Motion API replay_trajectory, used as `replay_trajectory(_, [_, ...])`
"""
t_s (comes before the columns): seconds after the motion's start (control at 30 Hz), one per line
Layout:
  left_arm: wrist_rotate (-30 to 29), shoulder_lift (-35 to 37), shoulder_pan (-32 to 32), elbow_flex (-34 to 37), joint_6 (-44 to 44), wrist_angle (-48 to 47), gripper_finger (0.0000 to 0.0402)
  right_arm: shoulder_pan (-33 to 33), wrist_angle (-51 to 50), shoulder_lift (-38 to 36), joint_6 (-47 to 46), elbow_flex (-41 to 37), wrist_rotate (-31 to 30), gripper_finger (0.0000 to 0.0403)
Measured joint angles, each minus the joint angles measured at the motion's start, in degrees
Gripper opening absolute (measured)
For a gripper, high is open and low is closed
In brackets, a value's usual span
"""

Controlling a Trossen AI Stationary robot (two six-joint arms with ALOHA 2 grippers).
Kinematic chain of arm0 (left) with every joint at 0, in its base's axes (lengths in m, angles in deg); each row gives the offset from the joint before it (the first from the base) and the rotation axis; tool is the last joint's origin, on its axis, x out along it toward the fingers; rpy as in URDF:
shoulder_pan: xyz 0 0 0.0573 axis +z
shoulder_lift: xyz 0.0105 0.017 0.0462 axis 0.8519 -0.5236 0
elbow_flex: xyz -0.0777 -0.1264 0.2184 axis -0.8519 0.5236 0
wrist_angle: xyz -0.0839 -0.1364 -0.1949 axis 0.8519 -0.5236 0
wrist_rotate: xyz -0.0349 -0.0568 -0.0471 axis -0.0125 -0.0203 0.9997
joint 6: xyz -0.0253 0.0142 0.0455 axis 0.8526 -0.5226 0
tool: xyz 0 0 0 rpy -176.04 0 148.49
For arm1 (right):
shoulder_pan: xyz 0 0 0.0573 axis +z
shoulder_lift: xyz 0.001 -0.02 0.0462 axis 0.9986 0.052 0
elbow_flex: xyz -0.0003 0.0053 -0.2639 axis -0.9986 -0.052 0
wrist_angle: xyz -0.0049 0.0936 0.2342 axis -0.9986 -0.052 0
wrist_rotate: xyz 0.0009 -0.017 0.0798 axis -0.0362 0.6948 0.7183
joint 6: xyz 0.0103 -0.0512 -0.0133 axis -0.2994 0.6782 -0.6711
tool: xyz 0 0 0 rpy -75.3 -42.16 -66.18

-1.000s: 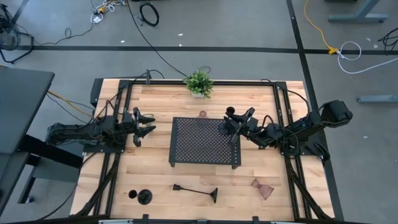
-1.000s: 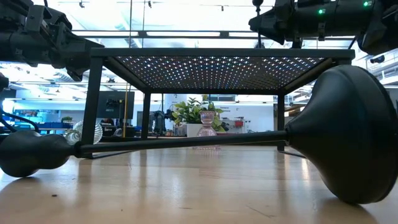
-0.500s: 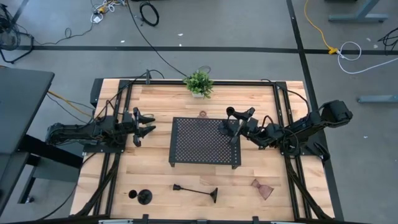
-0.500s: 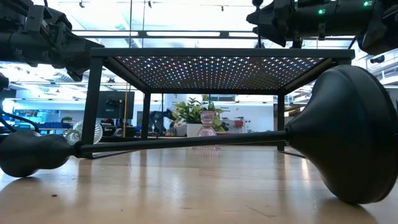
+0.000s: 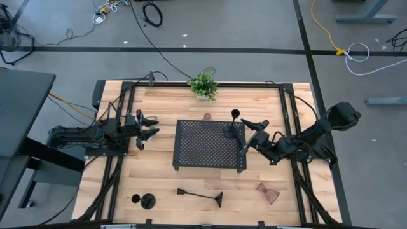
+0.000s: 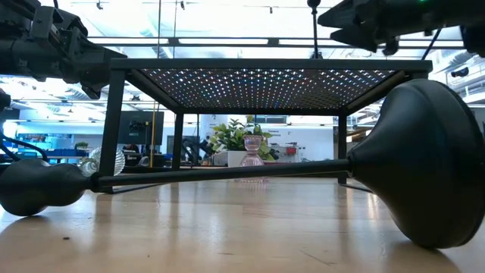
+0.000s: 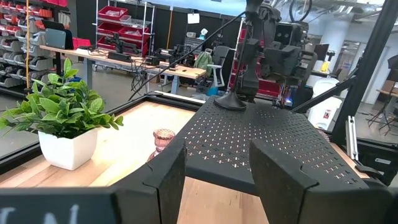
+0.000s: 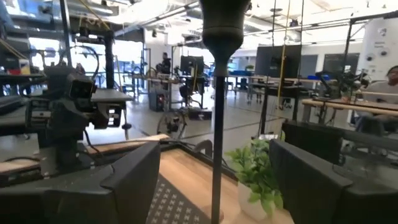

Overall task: Pick & Place candle stick holders
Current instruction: Align the bottom pink glass candle holder with the black candle holder on the shelf

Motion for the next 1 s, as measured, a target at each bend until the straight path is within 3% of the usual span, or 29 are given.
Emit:
replay_trajectory(0.27, [0.0,0.01,0.0,0.0,0.01,0.0,0.0179,8.42,2.04,-0.01,2.76,0.04,-10.18,0.03])
replay_trajectory(0.53, [0.02,0.0,0.0,0.0,0.01,-0.01,0.0179,17.9,3.66,-0.02,9.85,4.48,-27.44,0.03])
replay_trajectory(0.7, [0.02,-0.01,0.0,0.0,0.03,-0.02,0.0179,22.15,2.86,-0.09,16.32,11.59,-27.49,0.03])
replay_trajectory(1.0, [0.61,-0.01,0.0,0.0,0.1,-0.11,0.0179,27.55,-8.1,0.0,15.76,22.01,-27.75,0.03])
